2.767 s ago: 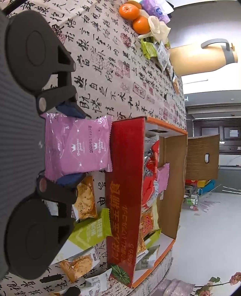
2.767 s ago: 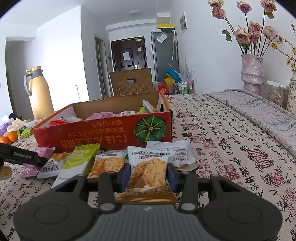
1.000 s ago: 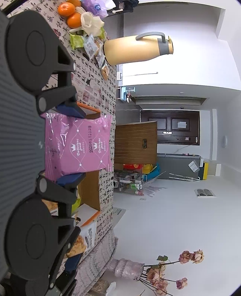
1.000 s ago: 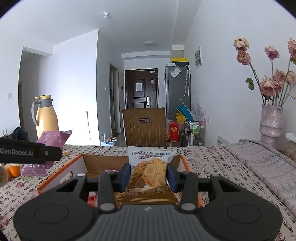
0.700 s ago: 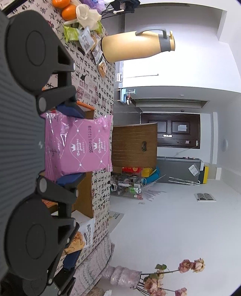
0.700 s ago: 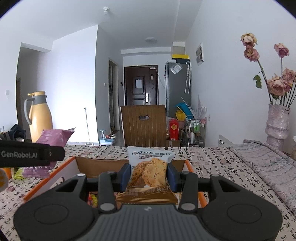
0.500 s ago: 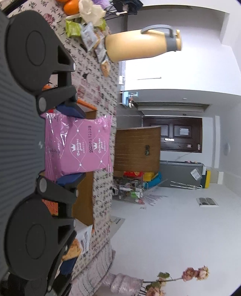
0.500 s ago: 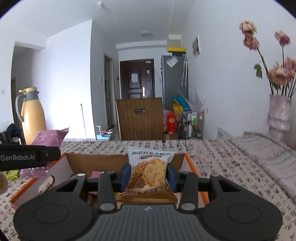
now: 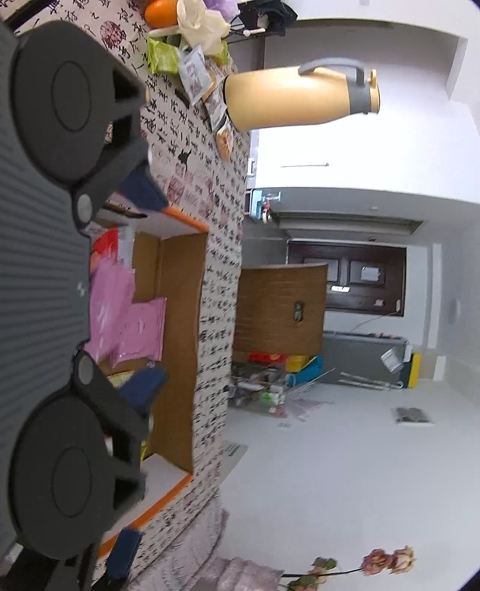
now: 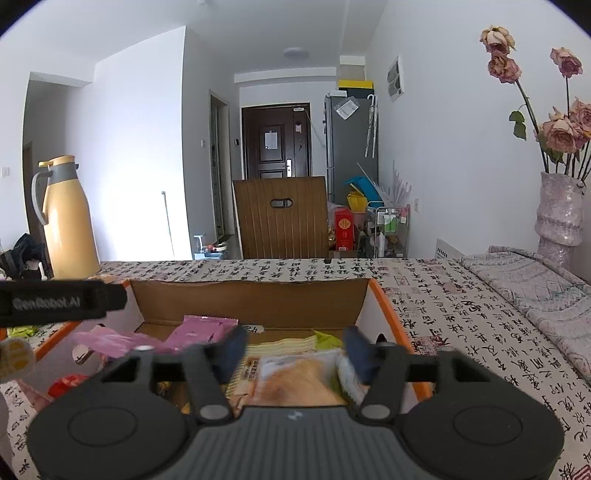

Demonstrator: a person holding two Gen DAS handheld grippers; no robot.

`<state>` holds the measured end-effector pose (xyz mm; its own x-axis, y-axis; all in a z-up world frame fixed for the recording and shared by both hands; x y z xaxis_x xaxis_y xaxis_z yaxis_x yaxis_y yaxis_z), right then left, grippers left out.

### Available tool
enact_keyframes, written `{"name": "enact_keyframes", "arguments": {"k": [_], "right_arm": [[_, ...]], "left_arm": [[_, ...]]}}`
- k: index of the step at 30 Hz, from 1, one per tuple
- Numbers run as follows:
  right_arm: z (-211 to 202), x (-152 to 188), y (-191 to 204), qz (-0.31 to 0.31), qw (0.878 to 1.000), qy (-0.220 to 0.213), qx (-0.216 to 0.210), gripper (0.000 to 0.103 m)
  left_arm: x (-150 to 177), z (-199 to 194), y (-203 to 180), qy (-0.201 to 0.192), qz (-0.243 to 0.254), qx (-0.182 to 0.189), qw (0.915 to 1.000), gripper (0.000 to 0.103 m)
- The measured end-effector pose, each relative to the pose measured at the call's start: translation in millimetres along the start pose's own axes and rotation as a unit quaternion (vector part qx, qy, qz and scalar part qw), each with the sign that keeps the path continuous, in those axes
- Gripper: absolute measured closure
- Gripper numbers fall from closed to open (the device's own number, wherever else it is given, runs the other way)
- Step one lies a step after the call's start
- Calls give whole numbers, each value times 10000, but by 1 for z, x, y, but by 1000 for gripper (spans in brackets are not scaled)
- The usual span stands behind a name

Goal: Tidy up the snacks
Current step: 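Open both grippers to drop both packets into the box, then move both open grippers back over the remaining snack pile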

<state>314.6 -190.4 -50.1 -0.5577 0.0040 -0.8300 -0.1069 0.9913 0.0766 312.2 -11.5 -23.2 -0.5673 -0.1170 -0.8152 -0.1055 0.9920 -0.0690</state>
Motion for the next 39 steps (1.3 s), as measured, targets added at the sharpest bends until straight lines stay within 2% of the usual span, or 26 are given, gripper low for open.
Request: {"name": "enact_keyframes", "arguments": {"k": [1, 2, 3, 15, 27, 39], "right_arm": [[-1, -1, -2, 39, 10000, -28, 32, 7], [-2, -1, -4, 87, 9999, -73, 66, 1], [-3, -1, -6, 122, 9998, -93, 93, 0], [-3, -2, -11, 237, 9996, -113, 128, 0], [-8, -5, -14, 282, 9994, -155, 122, 0], [-58, -6, -10, 160, 9995, -274, -49, 0]], "left_arm": [[-1, -2, 2, -44, -63, -27, 10000, 0], [-2, -3, 3, -54, -108, -20, 9999, 0], [-2, -4, 4, -45, -134, -6, 9999, 0], [-2, -2, 6, -14, -158, -13, 9999, 0], [-19, -37, 9, -203, -177, -5, 9996, 0], [-8, -76, 19, -233, 106, 105, 9996, 0]]}}
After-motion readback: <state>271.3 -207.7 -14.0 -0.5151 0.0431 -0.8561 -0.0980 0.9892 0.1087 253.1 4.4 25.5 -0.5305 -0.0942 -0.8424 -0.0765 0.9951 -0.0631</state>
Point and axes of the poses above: each gripper's, at about its wrist camera, not at the fingertips, and z roughly the way its jaws point, y to its left, x to its underside, the point moved 10 cm from there along z, roughly the way its jaws point, and after that the axes turned 12 degrees about y, right-handed, at the moved point
